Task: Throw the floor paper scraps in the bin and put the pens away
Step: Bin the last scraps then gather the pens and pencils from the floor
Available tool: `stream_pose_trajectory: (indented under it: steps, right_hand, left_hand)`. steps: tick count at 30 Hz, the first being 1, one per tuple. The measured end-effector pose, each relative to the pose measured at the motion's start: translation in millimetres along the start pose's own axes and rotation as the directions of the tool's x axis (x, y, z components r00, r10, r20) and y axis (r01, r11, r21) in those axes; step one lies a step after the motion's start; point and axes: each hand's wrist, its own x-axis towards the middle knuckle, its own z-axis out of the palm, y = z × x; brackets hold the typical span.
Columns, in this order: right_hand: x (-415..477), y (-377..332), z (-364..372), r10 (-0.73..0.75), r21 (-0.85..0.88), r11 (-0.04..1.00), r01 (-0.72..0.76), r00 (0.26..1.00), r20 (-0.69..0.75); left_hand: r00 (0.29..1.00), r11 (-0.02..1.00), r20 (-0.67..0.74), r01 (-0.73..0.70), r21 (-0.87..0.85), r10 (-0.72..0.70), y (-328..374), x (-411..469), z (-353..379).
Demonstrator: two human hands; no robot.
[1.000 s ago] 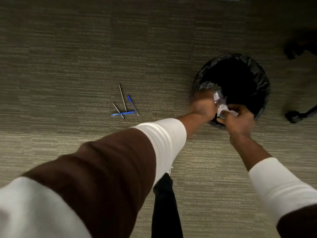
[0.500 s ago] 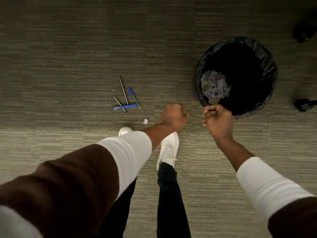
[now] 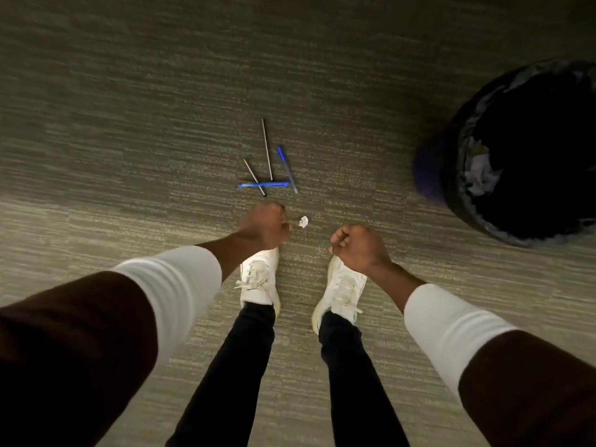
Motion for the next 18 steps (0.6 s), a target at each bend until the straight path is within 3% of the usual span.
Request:
stream_pose_trajectory:
  steps: [5,10,14,18]
  right_hand:
    - [67,-1,52,-0.053,-0.213,0.976,0.056,0.998,0.020]
    - [122,1,99,-0.208,-0.385,0.904,0.187,0.978,-0.013]
    - [149,8,126,-0.255,-0.443,0.871,0.215,0.966,-0.032]
    - [163,19,137,-0.327,-0.527,0.803,0.279,0.945,0.002]
  left_hand:
    - [0.998,0.999,-0.049,0.027,0.034,-0.025,-42,49,20]
    - [0.994,0.997,-0.073,0.076,-0.005,-0.076,-78,89,46]
    - [0.948,0.998,-0.317,0.034,0.053,-0.016,-93,113,52]
    - [0.901,0.974,-0.404,-0.072,0.214,0.155,-100,140,59]
